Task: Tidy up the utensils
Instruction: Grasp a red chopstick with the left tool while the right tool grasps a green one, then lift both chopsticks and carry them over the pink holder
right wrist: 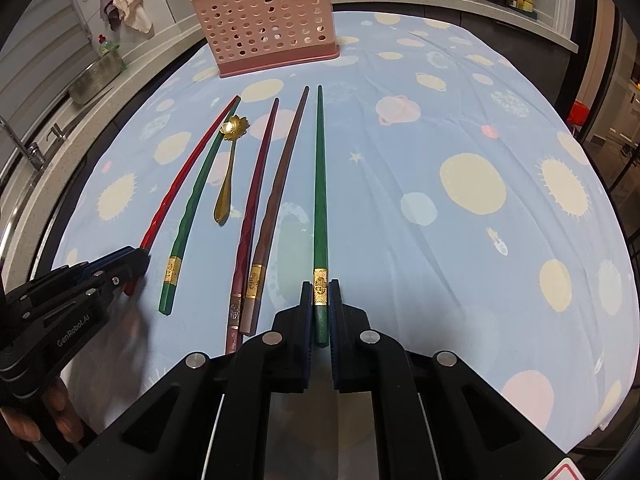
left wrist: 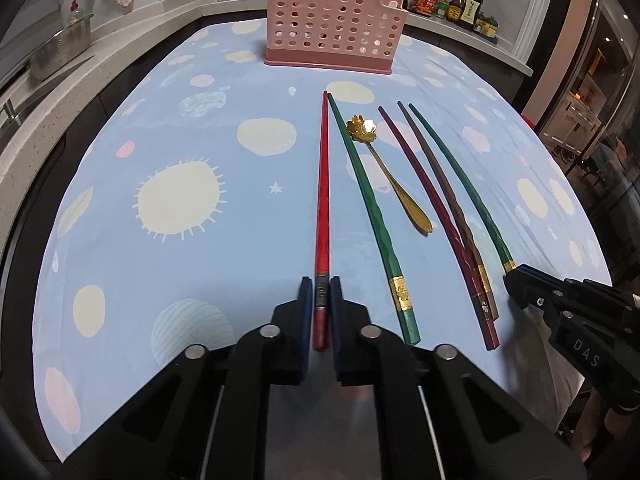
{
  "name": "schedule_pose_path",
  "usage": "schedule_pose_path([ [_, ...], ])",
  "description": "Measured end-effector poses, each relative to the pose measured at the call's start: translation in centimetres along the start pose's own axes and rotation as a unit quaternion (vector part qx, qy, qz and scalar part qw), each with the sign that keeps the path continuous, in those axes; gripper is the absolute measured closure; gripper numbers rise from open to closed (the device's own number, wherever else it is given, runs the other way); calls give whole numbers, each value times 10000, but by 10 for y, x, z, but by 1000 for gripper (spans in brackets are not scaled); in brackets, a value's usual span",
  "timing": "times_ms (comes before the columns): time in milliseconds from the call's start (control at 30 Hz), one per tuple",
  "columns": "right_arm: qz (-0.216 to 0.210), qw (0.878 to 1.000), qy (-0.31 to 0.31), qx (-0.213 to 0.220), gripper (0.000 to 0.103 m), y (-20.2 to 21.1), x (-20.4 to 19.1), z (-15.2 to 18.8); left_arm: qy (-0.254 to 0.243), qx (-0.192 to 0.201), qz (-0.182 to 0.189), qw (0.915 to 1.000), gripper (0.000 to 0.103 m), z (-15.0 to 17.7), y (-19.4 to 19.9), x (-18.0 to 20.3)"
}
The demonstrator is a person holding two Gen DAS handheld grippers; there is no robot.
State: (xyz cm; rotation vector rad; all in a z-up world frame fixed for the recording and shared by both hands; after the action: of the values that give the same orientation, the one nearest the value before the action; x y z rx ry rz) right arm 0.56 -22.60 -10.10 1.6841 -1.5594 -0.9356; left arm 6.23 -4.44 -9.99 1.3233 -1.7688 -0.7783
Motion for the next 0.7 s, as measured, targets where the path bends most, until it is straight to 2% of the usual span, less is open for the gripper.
schedule_pose_path([
  [367, -51, 9998, -46, 197, 96, 21, 2, -3, 250, 129, 165, 9995, 96, -2, 30, -16],
  [700, -56, 9956, -239, 903, 96, 71, 14, -34, 526, 618, 360, 9960, 96, -24, 75, -25],
])
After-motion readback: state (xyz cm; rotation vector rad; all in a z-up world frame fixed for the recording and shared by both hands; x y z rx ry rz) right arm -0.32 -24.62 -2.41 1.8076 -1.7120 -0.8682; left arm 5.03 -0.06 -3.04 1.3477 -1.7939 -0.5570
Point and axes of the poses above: each gripper's, at about its wrist camera, not at the fingertips, and y roughly against the way its jaws point, x to its right, z to its underside, the point moved 2 cm from there along -y, roughly the way its jaws point, and after that the axes turned 12 degrees about y, right-handed, at the moved point
